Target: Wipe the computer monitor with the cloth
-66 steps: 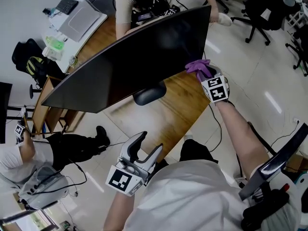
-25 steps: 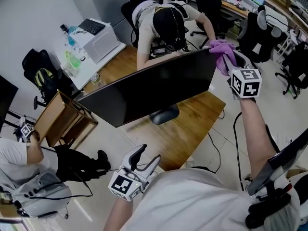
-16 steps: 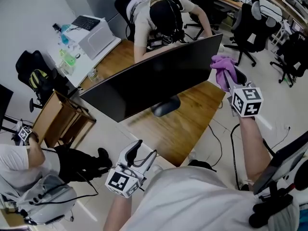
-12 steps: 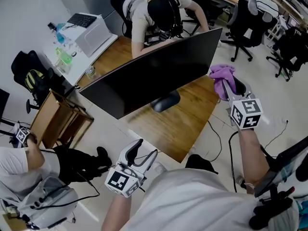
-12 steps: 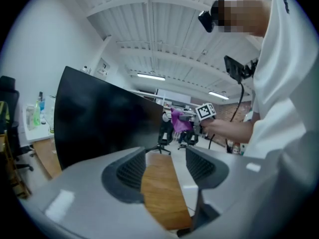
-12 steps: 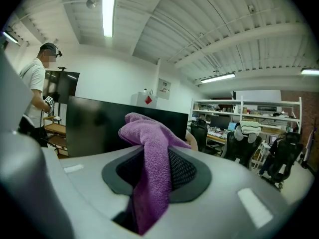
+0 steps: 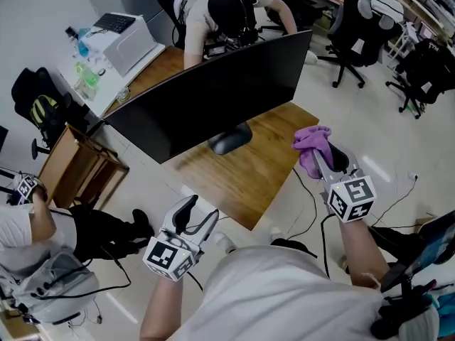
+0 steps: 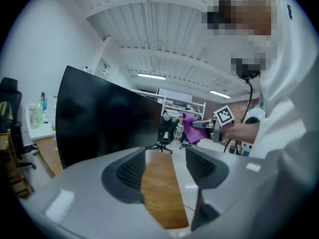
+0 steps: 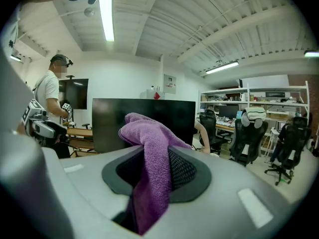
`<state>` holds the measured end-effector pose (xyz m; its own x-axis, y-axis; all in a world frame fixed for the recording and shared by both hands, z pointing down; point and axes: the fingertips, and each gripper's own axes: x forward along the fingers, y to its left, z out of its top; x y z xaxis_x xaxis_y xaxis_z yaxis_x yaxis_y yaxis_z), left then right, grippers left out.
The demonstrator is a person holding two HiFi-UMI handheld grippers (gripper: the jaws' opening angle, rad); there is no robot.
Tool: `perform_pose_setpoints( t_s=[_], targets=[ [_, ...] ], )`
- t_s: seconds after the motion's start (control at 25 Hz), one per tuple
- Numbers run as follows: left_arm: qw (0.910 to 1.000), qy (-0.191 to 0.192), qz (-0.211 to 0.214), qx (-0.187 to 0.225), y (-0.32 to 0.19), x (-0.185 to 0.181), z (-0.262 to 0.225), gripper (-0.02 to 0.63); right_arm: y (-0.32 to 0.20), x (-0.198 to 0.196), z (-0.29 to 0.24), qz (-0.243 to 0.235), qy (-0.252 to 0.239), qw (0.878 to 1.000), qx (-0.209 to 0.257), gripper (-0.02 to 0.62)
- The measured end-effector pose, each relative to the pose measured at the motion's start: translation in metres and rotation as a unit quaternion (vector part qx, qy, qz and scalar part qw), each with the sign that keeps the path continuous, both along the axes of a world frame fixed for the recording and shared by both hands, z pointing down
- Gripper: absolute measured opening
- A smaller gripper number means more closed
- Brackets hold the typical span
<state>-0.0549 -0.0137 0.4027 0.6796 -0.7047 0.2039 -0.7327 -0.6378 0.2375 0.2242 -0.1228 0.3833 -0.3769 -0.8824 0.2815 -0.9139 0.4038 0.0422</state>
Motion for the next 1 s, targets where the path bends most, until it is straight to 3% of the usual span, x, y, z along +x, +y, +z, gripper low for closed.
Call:
perform_pose_setpoints(
  t_s=[0.2, 0.64, 1.0],
  targets=[
    [0.9993, 0.006, -0.03, 0.019, 0.003, 0.038, -0.022, 0.27, -0.004, 0.03, -0.014, -0.024, -0.009, 0.999, 0.022, 0.123],
    [0.9959, 0.006, -0.084, 0.032, 0.035, 0.078, -0.013, 0.27, 0.013, 0.049, -0.007, -0.083, -0.02, 0.996, 0.039, 0.123],
    [0.9964, 0.0, -0.081, 0.026, 0.047, 0.092, -0.006, 0.27, 0.019, 0.051, -0.002, -0.094, -0.038, 0.994, 0.035, 0.121]
  ],
)
